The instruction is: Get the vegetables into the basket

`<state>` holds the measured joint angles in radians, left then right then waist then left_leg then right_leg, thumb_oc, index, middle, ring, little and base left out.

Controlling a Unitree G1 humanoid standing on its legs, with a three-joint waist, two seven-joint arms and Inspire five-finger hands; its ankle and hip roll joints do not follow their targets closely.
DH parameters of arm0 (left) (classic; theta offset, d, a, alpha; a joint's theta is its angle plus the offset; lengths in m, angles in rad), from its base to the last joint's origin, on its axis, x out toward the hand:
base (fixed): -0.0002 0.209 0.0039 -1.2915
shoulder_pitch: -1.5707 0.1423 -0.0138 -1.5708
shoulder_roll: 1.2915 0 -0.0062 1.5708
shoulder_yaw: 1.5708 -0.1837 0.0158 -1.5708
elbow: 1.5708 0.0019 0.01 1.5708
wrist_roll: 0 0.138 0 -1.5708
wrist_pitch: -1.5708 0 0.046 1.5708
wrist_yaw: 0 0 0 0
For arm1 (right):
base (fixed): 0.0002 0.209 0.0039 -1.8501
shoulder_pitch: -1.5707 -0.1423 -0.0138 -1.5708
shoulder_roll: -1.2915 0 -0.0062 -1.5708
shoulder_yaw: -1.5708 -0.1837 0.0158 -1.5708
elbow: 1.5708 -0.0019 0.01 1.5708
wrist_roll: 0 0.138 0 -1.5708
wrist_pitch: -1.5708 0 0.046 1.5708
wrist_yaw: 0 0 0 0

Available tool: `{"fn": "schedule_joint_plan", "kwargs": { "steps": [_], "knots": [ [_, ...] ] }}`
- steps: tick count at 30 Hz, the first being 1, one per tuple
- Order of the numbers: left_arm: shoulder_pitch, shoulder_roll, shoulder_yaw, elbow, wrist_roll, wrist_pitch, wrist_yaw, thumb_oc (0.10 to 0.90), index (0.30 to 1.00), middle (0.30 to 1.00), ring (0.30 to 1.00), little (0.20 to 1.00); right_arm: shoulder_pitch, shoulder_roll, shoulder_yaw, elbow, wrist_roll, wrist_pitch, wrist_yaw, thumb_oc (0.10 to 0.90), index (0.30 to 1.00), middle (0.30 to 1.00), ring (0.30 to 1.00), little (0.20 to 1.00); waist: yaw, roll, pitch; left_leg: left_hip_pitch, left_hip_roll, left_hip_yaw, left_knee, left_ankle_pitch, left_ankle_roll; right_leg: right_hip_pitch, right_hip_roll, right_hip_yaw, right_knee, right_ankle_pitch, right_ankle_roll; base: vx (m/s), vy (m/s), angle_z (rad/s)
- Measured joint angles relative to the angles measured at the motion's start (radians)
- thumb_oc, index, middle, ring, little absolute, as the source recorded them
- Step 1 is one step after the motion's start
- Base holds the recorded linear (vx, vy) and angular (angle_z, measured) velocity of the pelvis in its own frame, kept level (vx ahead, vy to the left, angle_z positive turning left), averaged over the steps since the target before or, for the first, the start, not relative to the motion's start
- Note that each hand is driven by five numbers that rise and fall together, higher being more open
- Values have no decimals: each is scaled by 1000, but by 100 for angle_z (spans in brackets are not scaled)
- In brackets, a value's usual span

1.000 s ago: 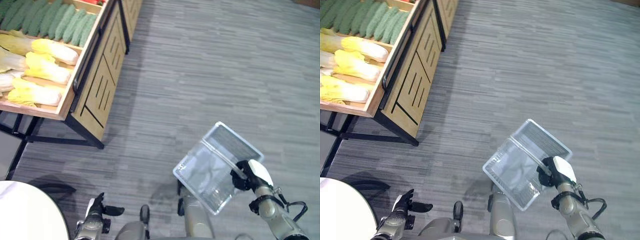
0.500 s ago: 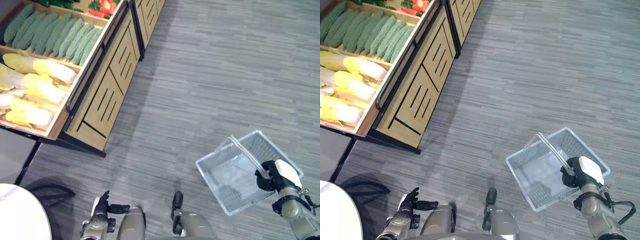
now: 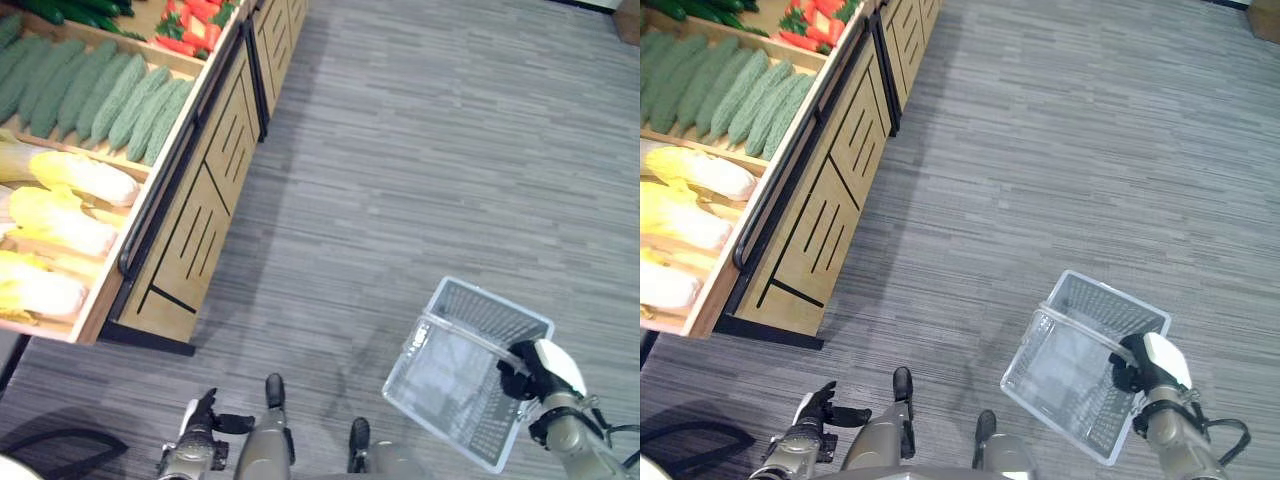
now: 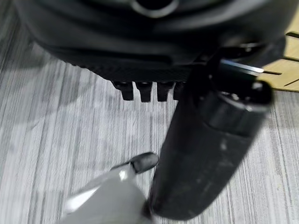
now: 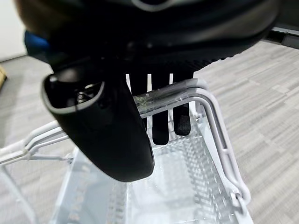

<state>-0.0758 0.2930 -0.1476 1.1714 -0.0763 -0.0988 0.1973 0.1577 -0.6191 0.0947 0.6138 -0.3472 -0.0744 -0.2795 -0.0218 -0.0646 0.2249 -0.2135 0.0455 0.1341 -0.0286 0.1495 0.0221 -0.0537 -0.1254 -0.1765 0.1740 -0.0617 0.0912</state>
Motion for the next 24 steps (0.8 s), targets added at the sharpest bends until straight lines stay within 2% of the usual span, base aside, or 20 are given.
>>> {"fn": "schedule_joint_plan", "kwargs": {
  "steps": [3,4,5,7,8,9,11,12,15,16,19,20,21,22,23,24],
  "knots": [
    [-5,29,-1,3,0,3,4,900,1000,1000,1000,1000,-51,19,41,0,-1,2,1,400,300,300,300,300,8,-13,-3,2,-40,12,2,-31,44,-97,-56,26,178,2,11,119,247,-2],
    [-4,39,-1,-3,-1,3,6,900,1000,1000,1000,1000,-73,19,56,2,0,2,2,400,300,300,300,300,17,-19,0,10,-53,19,2,-40,56,-114,-73,35,218,17,34,195,294,-9],
    [-4,57,0,-4,-2,4,9,900,1000,1000,1000,1000,-109,35,71,2,0,1,3,400,300,300,300,300,35,-23,3,33,-70,36,1,-56,78,-145,-99,39,301,45,74,206,255,-15],
    [1,69,-1,0,-2,9,20,900,1000,1000,1000,1000,-136,58,71,-1,0,-18,3,400,300,300,300,300,46,-24,5,86,-87,34,-11,-79,106,-200,-130,42,446,55,93,256,192,-13],
    [13,68,-1,-4,-3,9,25,900,1000,1000,1000,1000,-139,60,73,-8,-1,-24,4,400,300,300,300,300,52,-23,7,107,-87,43,-15,-91,110,-217,-129,38,448,24,97,249,88,-14],
    [19,68,-1,-6,-3,9,27,900,1000,1000,1000,1000,-138,60,75,-14,-1,-30,4,400,300,300,300,300,53,-23,8,118,-89,45,-21,-92,111,-226,-124,32,407,21,98,198,16,-13],
    [17,59,-2,-7,-3,9,27,900,1000,1000,1000,1000,-139,61,77,-23,0,-26,3,400,300,300,300,300,51,-25,12,120,-91,41,-29,-104,116,-268,-113,19,280,23,98,218,-43,0],
    [17,50,-1,-6,-3,10,26,900,1000,1000,1000,1000,-140,61,83,-24,0,-25,3,400,300,300,300,300,42,-26,13,121,-95,34,-34,-97,106,-277,-110,10,159,33,96,269,-88,13],
    [4,24,2,8,-2,10,21,900,1000,1000,1000,1000,-137,62,97,-34,0,-26,3,400,300,300,300,300,14,-32,36,141,-104,-7,-31,-116,77,-280,-93,25,-136,117,90,403,-160,45],
    [-9,5,11,15,-2,10,17,900,1000,1000,1000,1000,-125,61,97,-54,-1,-23,3,400,300,300,300,300,-17,-33,53,150,-106,-51,-16,-144,75,-280,-87,87,-269,177,95,319,-142,93],
    [3,-4,17,15,-2,9,5,900,1000,1000,1000,1000,-107,62,97,-57,-1,-13,4,400,300,300,300,300,-23,-37,65,215,-105,-112,-17,-173,46,-268,-86,101,-263,245,82,291,-187,79],
    [18,0,21,19,-2,9,3,900,1000,1000,1000,1000,-99,60,94,-56,-1,-7,3,400,300,300,300,300,-24,-45,61,251,-104,-142,-20,-193,14,-228,-84,88,-260,251,79,296,-326,78],
    [27,2,24,23,-2,11,4,900,1000,1000,1000,1000,-104,57,94,-50,-1,-6,4,400,300,300,300,300,-20,-44,60,274,-91,-156,-19,-211,-20,-207,-72,86,-256,313,26,292,-355,57],
    [39,-13,33,31,-2,12,6,900,1000,1000,1000,1000,-133,48,94,-35,-1,-1,7,400,300,300,300,300,-16,1,57,269,-42,-153,-17,-217,-43,-202,-24,60,-258,305,-1,280,-383,29],
    [37,-29,68,49,-2,10,3,900,1000,1000,1000,1000,-165,43,94,-9,-1,0,9,400,300,300,300,300,-22,26,59,270,-7,-155,-7,-215,-55,-186,7,38,-259,285,-27,208,-352,46],
    [34,-45,82,53,-3,11,5,900,1000,1000,1000,1000,-166,6,94,-3,-1,16,20,400,300,300,300,300,-17,35,55,243,26,-154,63,-173,-118,-150,28,-8,-259,262,-74,195,-351,66]
  ]
}}
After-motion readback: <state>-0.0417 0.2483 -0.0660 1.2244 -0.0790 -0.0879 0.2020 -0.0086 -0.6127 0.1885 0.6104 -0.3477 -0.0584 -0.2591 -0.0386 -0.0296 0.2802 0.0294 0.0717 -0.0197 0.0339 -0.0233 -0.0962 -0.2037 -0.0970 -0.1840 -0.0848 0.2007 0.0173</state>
